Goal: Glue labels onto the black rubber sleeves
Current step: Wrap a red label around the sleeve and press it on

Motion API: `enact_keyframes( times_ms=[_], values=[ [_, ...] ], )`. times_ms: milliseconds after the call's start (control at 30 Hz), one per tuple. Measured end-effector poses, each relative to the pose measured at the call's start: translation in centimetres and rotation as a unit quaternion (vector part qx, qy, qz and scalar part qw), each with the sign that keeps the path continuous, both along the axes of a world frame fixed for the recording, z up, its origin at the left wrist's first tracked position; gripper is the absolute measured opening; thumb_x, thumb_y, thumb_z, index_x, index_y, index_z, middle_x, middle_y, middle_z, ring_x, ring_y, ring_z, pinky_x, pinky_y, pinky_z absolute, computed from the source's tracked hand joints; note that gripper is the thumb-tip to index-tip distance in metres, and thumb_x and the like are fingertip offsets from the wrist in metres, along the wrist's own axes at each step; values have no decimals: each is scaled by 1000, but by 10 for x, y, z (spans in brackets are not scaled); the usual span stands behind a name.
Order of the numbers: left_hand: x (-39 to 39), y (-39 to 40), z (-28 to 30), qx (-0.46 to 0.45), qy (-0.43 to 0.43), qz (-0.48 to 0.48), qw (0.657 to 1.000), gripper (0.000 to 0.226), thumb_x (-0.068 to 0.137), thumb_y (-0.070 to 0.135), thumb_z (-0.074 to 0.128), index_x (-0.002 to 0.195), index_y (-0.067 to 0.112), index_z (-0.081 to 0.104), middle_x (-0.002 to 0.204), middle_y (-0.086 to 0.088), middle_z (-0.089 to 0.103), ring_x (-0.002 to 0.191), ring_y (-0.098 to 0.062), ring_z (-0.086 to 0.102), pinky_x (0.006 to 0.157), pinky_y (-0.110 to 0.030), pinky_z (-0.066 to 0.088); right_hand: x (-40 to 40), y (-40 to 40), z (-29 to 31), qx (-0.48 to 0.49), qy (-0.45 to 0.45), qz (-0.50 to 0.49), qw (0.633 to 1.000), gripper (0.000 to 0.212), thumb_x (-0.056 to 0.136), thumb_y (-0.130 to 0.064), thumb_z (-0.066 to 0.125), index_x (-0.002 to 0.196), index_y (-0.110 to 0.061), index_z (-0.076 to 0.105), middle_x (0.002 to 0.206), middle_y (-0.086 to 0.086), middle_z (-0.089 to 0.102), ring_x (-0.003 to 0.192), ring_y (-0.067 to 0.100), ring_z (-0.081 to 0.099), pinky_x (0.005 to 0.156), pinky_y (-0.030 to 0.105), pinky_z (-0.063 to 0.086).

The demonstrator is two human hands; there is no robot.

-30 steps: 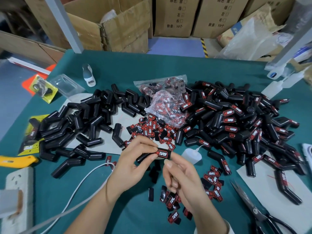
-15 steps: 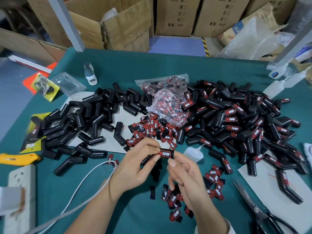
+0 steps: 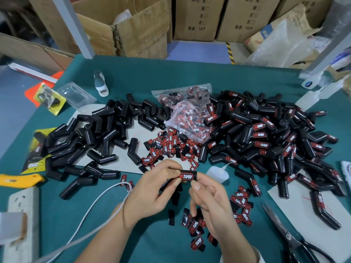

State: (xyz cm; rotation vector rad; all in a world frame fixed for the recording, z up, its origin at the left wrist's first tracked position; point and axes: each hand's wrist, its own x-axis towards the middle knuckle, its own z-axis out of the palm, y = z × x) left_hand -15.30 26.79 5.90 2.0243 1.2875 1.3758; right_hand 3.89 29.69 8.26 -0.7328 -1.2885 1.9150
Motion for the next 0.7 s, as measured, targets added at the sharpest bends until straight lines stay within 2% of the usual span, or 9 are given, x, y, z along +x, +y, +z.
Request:
enact_keyframes(
  times_ms=[533, 700],
  values=[
    [0, 1, -6, 4, 1, -8, 1000, 8, 110, 20, 51, 114, 14, 53, 118, -1, 61, 100, -16, 63, 90, -28, 50, -1, -1, -3, -2, 8, -10, 1000, 39, 101, -33, 60, 133, -13, 69, 56, -21, 32, 52, 5, 31, 50, 28, 45],
    [-1, 1, -8, 4, 5, -12, 1000, 7, 109, 19, 51, 114, 15, 52, 118, 1, 61, 97, -19, 63, 83, -35, 54, -1, -1, -3, 0, 7, -12, 1000, 39, 101, -33, 60, 133, -14, 69, 56, -21, 31, 52, 5, 31, 50, 28, 45]
  ],
)
